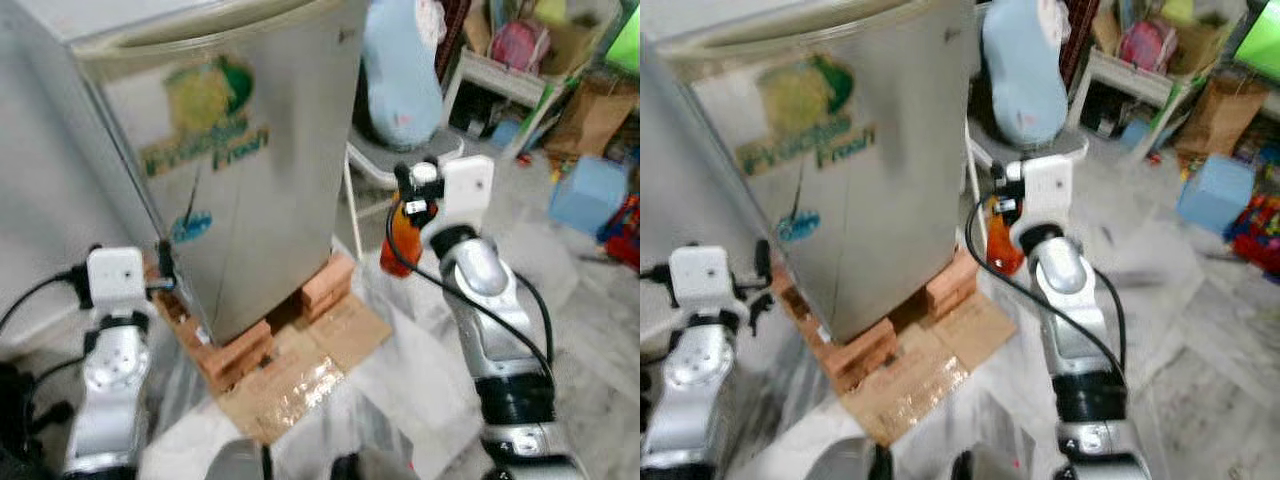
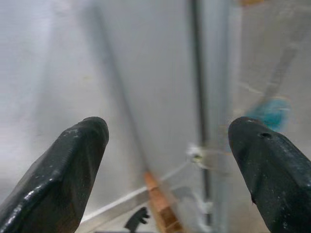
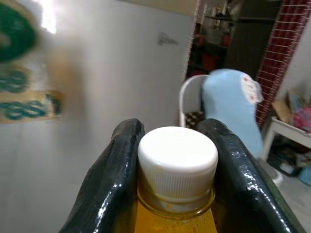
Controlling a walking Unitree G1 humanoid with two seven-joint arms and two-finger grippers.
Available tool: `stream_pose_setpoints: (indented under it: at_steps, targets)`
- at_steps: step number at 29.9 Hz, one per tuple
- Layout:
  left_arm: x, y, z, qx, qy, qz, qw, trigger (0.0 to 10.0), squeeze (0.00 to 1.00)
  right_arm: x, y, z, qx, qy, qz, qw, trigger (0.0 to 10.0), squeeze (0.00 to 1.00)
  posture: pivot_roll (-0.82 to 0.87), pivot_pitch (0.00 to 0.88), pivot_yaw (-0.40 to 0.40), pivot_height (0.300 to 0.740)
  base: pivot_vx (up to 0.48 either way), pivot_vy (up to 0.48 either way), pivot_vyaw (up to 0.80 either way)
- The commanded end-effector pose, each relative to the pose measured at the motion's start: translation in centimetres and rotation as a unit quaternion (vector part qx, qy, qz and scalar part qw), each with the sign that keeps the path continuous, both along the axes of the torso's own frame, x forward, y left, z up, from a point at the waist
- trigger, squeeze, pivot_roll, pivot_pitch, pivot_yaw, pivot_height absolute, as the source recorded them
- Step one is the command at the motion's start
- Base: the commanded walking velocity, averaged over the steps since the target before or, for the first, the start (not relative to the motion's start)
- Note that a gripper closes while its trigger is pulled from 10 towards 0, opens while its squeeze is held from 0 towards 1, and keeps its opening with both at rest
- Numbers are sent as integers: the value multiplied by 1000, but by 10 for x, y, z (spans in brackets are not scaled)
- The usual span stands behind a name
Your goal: Restocking fridge
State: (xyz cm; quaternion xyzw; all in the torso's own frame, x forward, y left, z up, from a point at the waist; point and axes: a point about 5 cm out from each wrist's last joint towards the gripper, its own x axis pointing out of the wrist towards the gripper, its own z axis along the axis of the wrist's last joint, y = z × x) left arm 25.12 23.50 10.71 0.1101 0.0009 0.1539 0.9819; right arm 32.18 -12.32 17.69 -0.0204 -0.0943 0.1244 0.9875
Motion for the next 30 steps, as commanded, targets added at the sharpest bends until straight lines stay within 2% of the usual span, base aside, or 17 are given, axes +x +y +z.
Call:
stream_pose_setpoints:
  at_steps: [1, 17, 30]
  targets:
    - [1, -4, 0, -4, -5, -4, 1000, 10000, 0, 0, -5, 8, -4, -17, -6, 1000, 10000, 0, 63, 92, -57, 740, 285, 0, 0]
    - [3, -7, 0, -10, -9, 0, 1000, 10000, 0, 0, -5, 8, -9, -20, 0, 1000, 10000, 0, 57, 83, -60, 740, 348, 0, 0]
    - [0, 1, -2, -1, -8, 45, 999, 10000, 0, -1, -6, 6, -12, -14, 2, 1000, 10000, 0, 55, 90, -64, 740, 0, 0, 0]
